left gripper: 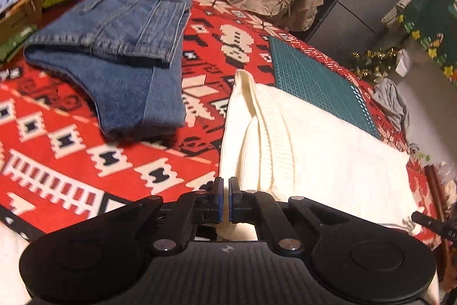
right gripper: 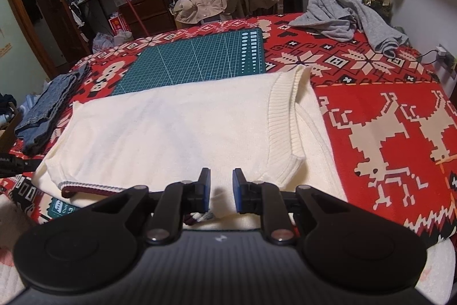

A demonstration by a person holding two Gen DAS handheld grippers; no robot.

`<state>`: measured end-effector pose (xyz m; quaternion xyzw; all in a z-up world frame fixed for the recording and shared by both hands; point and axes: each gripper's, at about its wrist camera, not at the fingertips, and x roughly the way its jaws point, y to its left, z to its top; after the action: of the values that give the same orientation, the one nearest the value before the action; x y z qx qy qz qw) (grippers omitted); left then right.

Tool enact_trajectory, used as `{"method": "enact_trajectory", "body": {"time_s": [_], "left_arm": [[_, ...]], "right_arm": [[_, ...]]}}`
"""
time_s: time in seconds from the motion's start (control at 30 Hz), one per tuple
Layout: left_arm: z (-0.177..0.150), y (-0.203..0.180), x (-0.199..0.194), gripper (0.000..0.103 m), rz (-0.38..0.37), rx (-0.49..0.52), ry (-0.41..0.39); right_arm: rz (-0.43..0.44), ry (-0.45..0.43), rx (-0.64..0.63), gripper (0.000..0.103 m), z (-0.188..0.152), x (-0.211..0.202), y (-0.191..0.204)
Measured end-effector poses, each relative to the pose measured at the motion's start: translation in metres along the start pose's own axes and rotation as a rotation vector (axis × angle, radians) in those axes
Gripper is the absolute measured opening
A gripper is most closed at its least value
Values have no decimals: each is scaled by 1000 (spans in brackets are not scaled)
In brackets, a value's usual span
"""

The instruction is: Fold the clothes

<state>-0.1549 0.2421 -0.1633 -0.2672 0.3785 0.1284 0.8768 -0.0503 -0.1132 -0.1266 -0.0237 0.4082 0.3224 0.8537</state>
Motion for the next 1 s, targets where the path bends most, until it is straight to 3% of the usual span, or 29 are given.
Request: {"method": "enact_trajectory", "body": {"time_s": [0.23, 0.53, 0.83, 1.0], "left_arm": [[13, -18, 4, 2, -102, 14, -40], [27, -90, 40, 2, -223, 126, -19], [50, -156, 91, 2, -220, 264, -11], [52, -161, 124, 3, -180, 291, 39]], "right_arm": [[-1, -3, 20, 18, 3, 3, -5], [11, -30, -12, 17, 24, 14, 6], [71, -102, -82, 16, 78, 44, 37], [77, -64, -113, 16, 97, 87, 55]]}}
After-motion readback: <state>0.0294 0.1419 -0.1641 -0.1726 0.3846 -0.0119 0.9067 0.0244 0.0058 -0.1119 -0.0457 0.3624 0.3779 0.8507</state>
